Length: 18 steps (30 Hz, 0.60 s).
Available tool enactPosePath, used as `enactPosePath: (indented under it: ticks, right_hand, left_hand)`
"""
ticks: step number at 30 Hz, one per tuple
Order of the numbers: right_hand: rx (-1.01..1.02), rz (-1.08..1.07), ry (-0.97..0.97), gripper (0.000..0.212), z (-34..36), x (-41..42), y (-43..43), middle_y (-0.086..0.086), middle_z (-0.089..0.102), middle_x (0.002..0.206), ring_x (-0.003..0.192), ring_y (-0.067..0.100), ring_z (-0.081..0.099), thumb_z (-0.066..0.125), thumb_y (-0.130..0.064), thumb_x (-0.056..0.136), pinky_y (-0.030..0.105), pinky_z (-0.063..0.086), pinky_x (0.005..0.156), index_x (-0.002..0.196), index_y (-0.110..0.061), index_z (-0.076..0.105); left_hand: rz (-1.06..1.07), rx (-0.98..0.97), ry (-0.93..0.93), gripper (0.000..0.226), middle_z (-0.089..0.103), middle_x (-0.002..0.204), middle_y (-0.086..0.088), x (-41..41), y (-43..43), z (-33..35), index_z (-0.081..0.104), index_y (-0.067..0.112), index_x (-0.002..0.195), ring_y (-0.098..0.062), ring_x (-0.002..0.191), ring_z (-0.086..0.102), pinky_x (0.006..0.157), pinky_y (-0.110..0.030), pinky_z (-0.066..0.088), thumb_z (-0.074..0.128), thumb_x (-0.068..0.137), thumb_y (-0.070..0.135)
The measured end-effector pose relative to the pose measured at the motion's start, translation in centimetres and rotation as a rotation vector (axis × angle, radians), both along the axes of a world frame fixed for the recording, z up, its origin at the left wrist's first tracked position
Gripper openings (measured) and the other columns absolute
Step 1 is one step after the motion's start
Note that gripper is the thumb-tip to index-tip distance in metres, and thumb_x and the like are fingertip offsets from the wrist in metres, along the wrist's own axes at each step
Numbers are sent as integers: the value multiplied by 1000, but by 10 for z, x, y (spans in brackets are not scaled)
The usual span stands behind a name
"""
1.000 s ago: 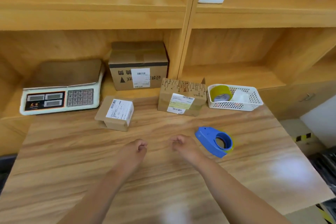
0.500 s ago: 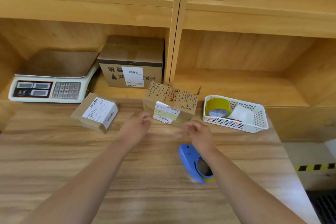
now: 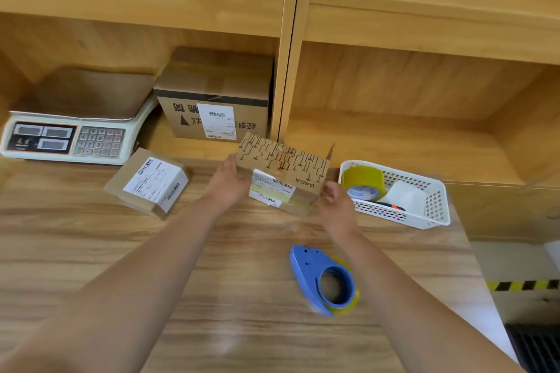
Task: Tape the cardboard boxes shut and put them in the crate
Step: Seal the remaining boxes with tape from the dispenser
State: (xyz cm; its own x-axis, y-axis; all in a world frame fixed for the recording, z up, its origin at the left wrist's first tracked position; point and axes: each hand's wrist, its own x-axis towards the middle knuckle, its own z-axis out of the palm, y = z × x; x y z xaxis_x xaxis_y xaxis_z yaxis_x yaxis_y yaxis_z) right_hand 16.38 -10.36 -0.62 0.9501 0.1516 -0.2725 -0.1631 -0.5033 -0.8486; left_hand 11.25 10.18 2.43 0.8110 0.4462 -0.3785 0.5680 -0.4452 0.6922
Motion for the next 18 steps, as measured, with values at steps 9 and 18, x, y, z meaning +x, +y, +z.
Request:
enactPosePath:
  ticks: [9,18]
  right_hand:
    - [16,14,25,28,16,-29,15,-10,61,95,78,5,59,51,-2,89,20,45,61,105,-26,52]
    - [-45,88,41,29,19,-92,40,-7,65,97,94,17,61,53,-5,86,33,47,86,102,-28,52]
  left_hand:
    - [54,-10,-78,34,51,112,-2,-37,19,-7,48,29,116,-18,93,53,75,-33,46,49,85,14]
    - [168,10,-130,51,48,123,0,-125,37,-20,41,28,135,-19,99,48,77,-34,44,48,86,16]
